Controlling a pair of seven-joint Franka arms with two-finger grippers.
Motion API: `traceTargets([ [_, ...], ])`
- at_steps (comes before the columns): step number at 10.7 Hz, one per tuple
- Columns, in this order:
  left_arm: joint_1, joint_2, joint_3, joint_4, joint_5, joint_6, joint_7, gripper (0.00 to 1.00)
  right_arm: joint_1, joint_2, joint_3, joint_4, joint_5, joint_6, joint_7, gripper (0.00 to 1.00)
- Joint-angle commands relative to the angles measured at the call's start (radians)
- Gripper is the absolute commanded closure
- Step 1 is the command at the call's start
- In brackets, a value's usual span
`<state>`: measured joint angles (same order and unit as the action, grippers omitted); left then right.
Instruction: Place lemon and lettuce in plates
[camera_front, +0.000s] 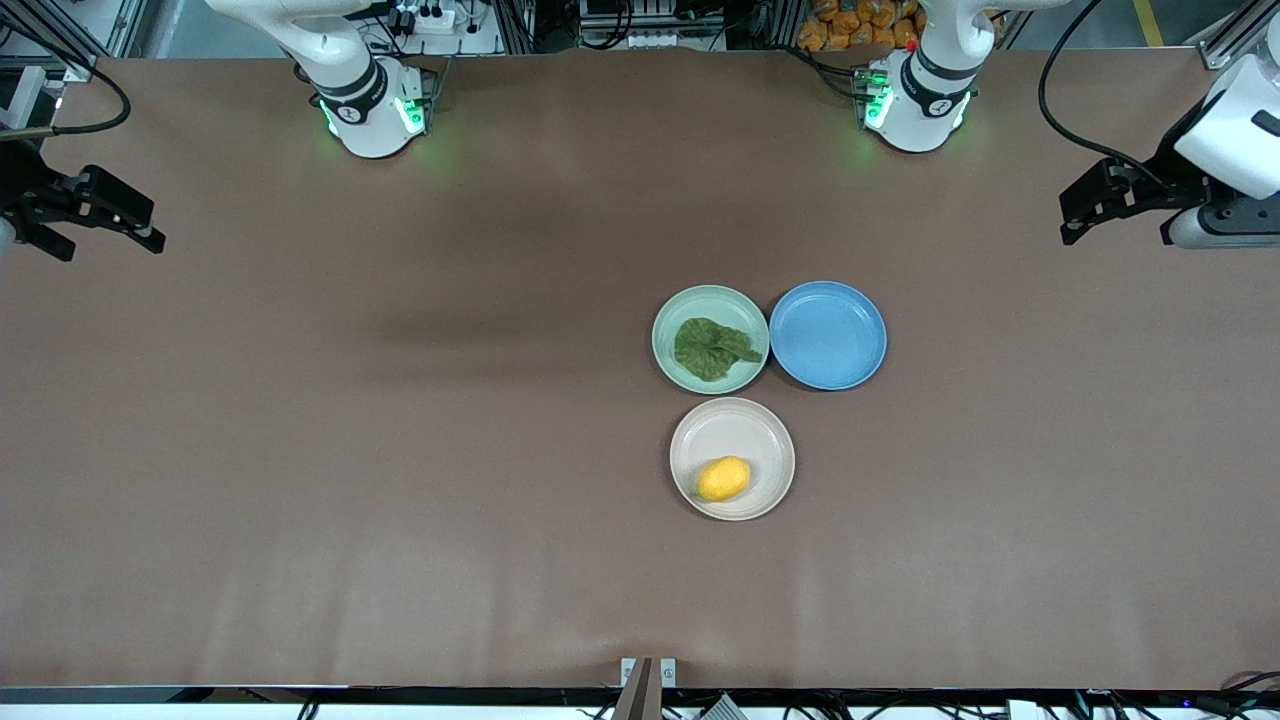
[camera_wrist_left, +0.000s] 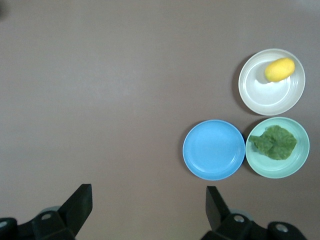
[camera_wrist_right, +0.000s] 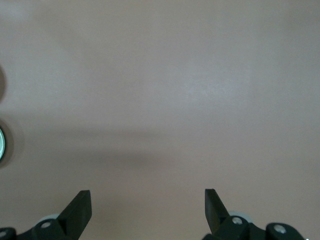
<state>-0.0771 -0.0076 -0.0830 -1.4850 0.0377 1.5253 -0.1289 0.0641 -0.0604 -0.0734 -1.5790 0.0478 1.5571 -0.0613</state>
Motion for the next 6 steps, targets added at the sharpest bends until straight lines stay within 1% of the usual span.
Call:
traceTargets([
  [1, -0.018, 0.014, 0.012, 0.015, -0.025, 0.030, 0.011, 0.00, -0.013, -0.016, 0.012, -0.012, 0.009, -0.002, -0.009, 0.00],
  [6, -0.024, 0.015, 0.014, 0.011, -0.028, 0.030, 0.008, 0.00, -0.015, -0.016, 0.012, -0.012, 0.003, -0.002, -0.009, 0.00],
])
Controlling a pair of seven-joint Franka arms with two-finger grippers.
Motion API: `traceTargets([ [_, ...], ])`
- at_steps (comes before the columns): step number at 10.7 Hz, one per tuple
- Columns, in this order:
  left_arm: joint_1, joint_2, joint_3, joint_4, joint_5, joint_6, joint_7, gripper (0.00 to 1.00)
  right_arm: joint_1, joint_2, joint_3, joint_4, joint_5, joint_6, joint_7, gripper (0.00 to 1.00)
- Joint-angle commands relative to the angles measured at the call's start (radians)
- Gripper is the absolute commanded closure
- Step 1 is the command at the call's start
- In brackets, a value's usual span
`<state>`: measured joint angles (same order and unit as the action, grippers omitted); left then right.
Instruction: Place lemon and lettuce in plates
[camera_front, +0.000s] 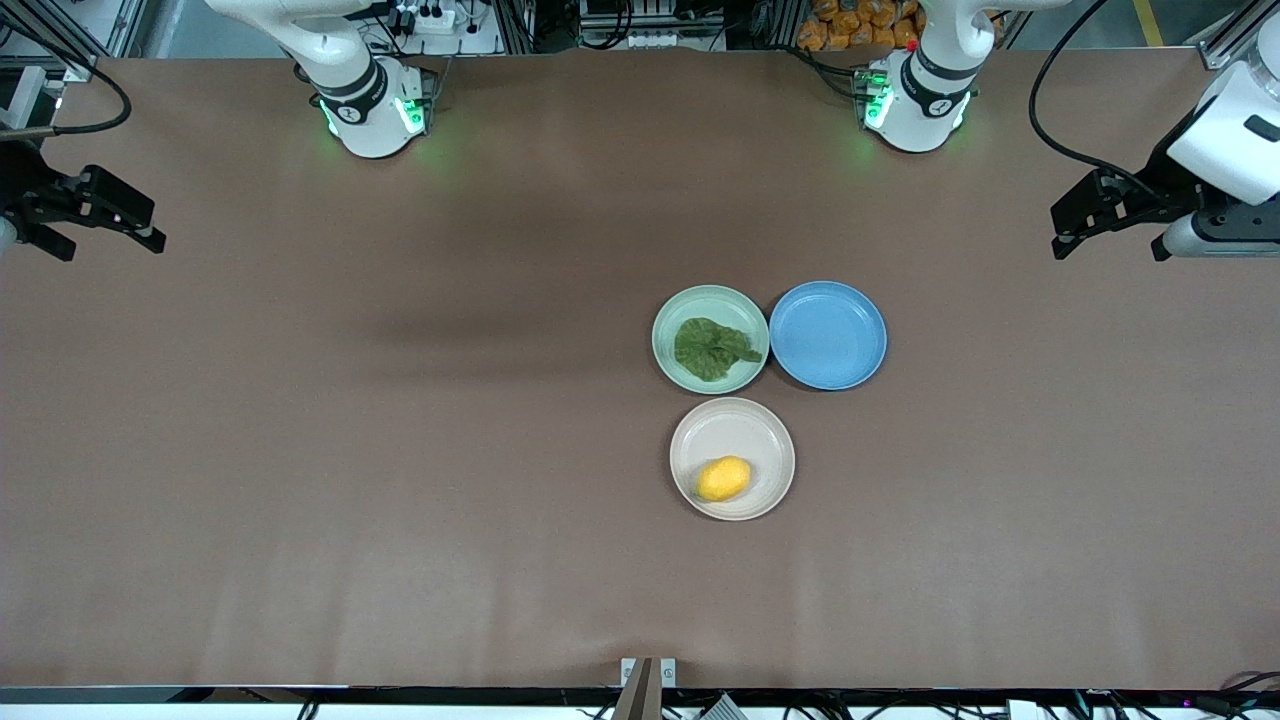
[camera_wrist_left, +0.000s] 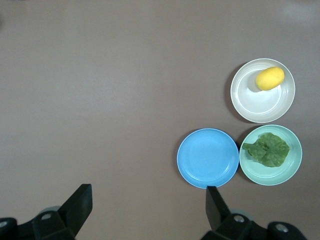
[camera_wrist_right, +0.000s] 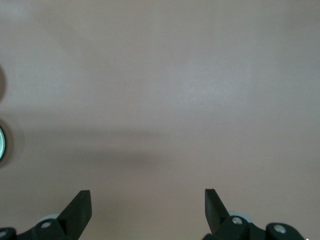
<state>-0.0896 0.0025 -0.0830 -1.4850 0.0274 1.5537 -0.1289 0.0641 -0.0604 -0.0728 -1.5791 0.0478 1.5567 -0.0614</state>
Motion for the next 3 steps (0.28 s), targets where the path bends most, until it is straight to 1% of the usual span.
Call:
traceTargets([
  [1, -0.012, 0.005, 0.014, 0.011, -0.018, 0.002, 0.008, 0.00, -0.017, -0.016, 0.011, -0.012, 0.003, -0.001, -0.009, 0.00],
  [3, -0.010, 0.005, 0.014, 0.008, -0.015, 0.000, 0.008, 0.00, -0.012, -0.016, 0.013, -0.012, 0.003, -0.001, -0.009, 0.00],
])
